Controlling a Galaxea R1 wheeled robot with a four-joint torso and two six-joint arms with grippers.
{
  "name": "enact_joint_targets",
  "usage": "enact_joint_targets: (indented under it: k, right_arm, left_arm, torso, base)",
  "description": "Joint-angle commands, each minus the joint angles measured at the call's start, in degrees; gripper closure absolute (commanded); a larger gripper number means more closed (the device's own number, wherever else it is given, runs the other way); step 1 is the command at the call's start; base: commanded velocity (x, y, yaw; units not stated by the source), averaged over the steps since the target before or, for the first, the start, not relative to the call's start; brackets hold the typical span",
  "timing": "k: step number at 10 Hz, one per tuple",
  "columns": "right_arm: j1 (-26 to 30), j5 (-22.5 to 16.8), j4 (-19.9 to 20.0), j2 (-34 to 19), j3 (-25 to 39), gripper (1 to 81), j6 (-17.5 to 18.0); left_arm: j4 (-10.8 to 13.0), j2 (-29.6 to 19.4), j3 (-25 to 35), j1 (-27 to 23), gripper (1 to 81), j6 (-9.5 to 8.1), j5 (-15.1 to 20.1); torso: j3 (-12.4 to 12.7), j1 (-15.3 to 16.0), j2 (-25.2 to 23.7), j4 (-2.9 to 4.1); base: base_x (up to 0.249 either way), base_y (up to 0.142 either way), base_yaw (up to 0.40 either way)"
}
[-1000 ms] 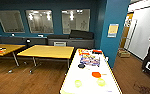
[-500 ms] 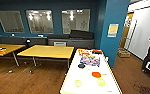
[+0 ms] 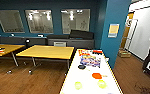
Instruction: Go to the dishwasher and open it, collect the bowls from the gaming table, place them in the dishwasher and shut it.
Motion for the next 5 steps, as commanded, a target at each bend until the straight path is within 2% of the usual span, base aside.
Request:
enact_joint_targets:
  k: [1, 5]
  right_arm:
    - [2.9, -2.7, -0.3, 0.3, 0.3, 1.0, -0.4]
    - [2.3, -1.8, -0.1, -0.2, 0.8, 1.0, -0.1]
  left_arm:
    - [-0.4, 0.0, 0.2, -2.9, 1.0, -0.04, 2.9]
    - [-0.3, 0.0, 0.2, -2.9, 1.0, -0.04, 2.9]
  torso:
    - [0.0, 0.0, 0.0, 0.00]
    - [0.0, 0.0, 0.0, 0.00]
  base:
    - [0.112, 0.000, 0.000]
    - [0.113, 0.000, 0.000]
